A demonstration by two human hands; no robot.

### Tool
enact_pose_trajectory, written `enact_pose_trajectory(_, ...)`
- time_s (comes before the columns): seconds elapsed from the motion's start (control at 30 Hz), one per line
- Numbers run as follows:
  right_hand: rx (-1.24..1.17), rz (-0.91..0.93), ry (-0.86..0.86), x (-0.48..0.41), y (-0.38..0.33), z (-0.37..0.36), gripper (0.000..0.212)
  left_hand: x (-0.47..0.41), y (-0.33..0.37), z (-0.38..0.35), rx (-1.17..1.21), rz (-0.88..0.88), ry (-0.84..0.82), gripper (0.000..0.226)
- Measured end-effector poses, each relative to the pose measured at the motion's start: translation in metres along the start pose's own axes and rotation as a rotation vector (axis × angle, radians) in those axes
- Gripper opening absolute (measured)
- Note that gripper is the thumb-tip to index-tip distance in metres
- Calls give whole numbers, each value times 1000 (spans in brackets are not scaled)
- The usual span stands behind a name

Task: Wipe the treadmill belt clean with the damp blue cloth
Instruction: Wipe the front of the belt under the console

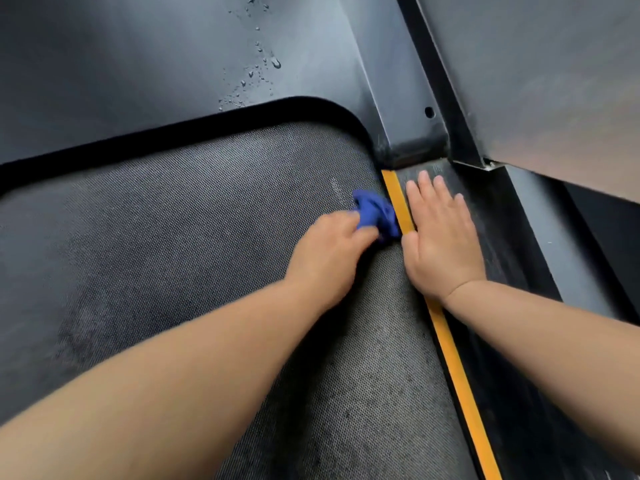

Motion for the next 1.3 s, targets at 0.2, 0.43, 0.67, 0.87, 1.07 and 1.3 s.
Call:
enact_pose_trajectory(0.2, 13, -12, -7, -1, -1, -1, 76, -31, -6, -4, -64, -323, -108, 41)
enact_pose_trajectory(0.43, 3, -10, -7, -1, 2, -2, 77, -38, -9, 1, 43, -40, 40, 39)
enact_pose_trajectory(0.67, -14, -10, 13, -1, 0, 0, 77, -16, 0, -10, 28, -512, -225, 38)
enact_pose_trajectory(0.87, -24, -1, 9, 0, 0, -1, 77, -45, -34, -4, -88, 13, -86, 42)
enact_pose_trajectory(1.07, -8, -1, 6, 0, 1, 1, 79, 53, 31, -12, 93, -624, -253, 38)
enact_pose_trajectory(1.3, -13, -16, 3, 2, 2, -2, 73, -42, -94, 30, -107, 149, 104, 50)
Point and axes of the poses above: each hand's wrist, its own x-axis away from the middle knuckle, its own z-axis out of the back of the hand, y = z × x, the point moved 9 cm from there along -x, towards the middle knuckle, and after that the axes turned 9 degrees about y, right-handed, at the moved point
